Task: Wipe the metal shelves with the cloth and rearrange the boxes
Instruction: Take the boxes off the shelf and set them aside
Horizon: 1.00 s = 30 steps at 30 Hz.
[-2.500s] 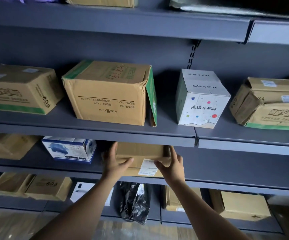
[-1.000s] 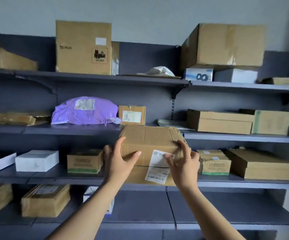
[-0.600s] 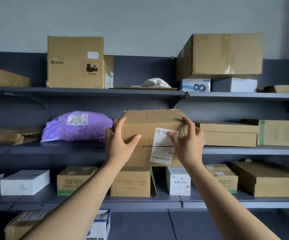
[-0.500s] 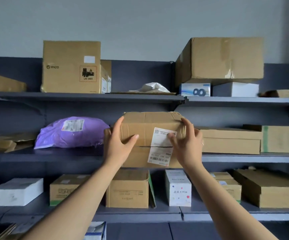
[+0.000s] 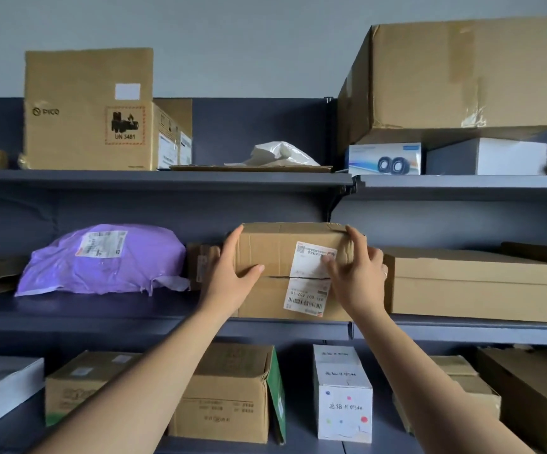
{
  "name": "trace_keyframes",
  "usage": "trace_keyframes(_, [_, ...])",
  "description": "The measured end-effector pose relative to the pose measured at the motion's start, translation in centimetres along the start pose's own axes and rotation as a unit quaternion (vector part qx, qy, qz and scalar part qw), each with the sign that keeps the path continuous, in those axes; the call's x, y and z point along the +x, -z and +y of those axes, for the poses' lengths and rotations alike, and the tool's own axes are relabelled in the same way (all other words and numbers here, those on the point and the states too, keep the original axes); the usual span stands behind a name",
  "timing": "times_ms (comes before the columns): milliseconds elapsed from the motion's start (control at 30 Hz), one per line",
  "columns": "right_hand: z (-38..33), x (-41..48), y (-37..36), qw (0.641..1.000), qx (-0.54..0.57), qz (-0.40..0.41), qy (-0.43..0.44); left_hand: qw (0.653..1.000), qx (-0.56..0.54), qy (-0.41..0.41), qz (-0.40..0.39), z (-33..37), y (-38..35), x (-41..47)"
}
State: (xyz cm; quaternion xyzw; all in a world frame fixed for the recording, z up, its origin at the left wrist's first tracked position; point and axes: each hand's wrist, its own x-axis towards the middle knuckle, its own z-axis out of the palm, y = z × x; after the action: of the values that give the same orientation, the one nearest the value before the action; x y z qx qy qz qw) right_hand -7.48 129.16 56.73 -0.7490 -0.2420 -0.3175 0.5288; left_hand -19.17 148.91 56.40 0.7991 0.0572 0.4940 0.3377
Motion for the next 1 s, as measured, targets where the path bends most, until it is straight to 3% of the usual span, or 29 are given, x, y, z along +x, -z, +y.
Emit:
trace_keyframes(433, [6.3, 2.8, -4.1, 0.999, -0.024, 0.000, 0.027, 0.998, 0.059, 0.008, 0.029, -5.3, -5.6, 2.4])
trace_keyframes(1000, [5.9, 1.6, -3.2, 0.999, -0.022, -0.022, 0.017, 0.999, 0.048, -0.009, -0.003, -5.4, -4.9, 1.8])
